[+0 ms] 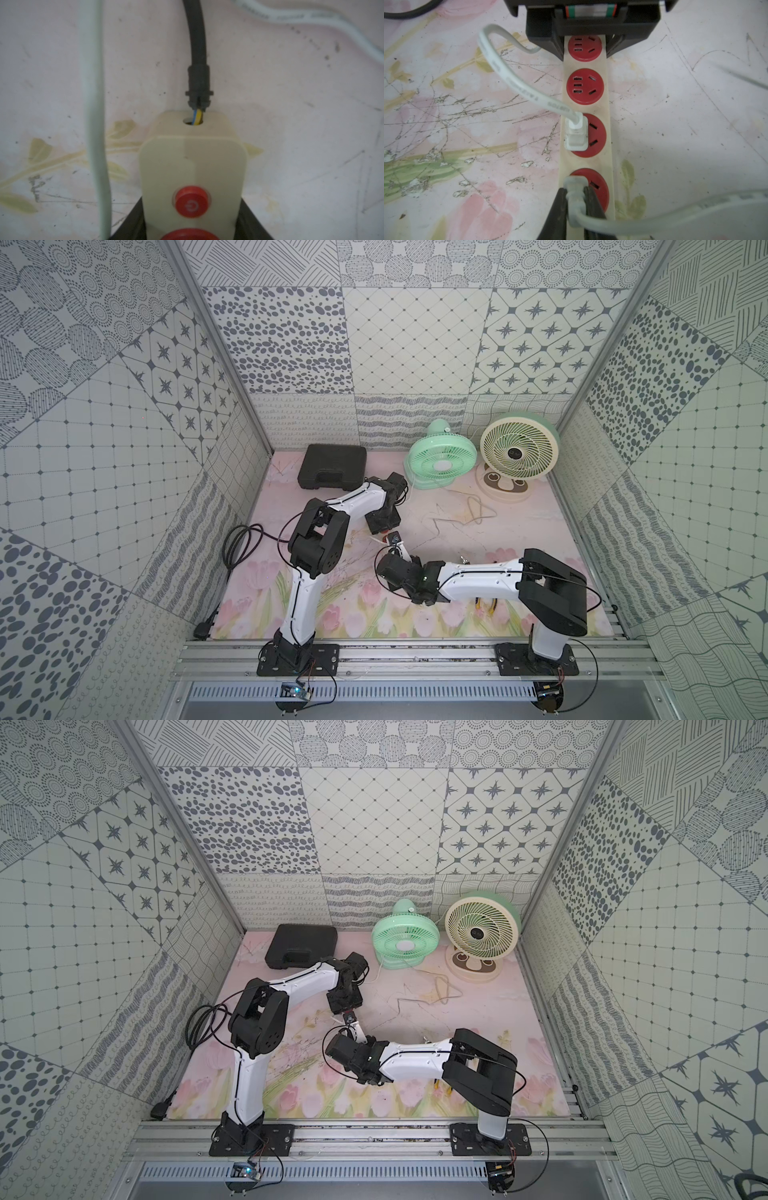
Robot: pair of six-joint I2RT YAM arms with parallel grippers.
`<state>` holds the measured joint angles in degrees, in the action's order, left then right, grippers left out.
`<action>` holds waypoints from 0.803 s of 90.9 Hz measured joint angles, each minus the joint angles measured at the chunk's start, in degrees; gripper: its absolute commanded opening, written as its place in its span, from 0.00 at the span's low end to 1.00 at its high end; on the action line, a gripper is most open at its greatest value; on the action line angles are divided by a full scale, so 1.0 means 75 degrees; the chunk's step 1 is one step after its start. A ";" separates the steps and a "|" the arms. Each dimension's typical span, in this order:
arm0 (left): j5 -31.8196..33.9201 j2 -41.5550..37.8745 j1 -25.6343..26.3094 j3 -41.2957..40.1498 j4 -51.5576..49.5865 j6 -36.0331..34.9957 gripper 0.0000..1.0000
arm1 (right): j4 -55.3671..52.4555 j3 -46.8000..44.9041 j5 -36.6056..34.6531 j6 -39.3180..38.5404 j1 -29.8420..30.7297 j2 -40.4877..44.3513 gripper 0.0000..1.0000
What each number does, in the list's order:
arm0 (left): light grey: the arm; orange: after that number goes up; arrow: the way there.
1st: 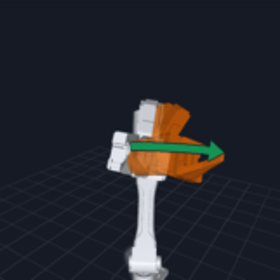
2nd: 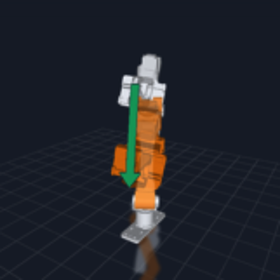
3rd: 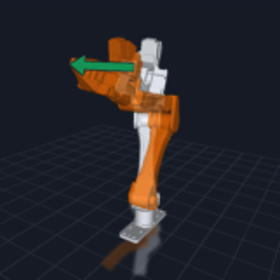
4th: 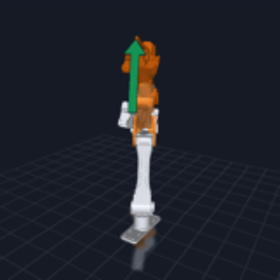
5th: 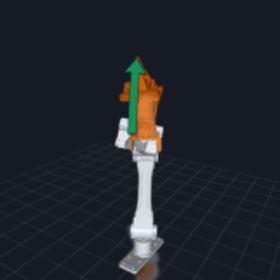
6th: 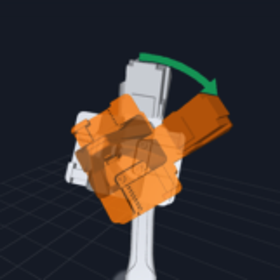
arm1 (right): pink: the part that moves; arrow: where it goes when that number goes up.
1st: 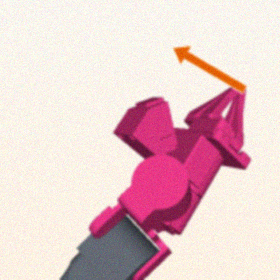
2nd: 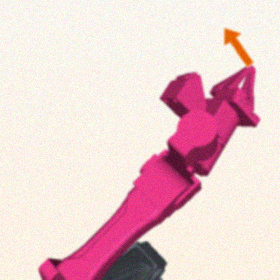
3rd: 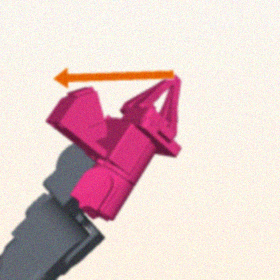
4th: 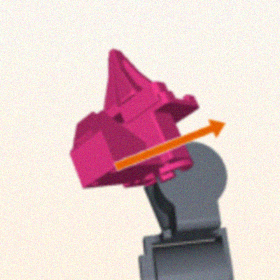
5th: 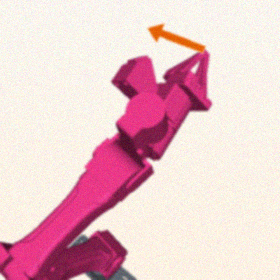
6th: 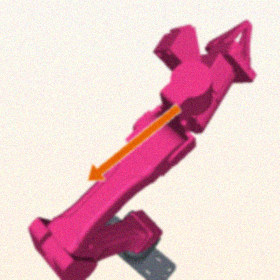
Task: Unplug the desk fan from the power strip
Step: Remove the plug from the socket.
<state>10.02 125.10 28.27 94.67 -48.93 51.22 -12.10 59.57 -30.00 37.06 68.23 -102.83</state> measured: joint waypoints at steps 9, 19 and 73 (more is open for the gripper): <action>0.0003 -0.0012 0.0000 -0.0029 0.0026 0.0000 0.00 | -0.0009 -0.0003 0.0219 0.0070 -0.0102 0.0032 0.00; 0.0003 -0.0020 0.0000 -0.0052 0.0052 -0.0003 0.00 | 0.0117 -0.0152 0.0650 0.0210 -0.0289 0.0184 0.00; -0.0047 -0.0032 -0.0026 -0.0064 0.0073 -0.0003 0.00 | 0.0918 -0.0819 0.2203 0.0726 -0.0959 0.0662 0.00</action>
<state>9.67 124.86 28.08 94.19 -48.38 51.20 -5.21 53.43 -13.47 42.50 61.04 -97.86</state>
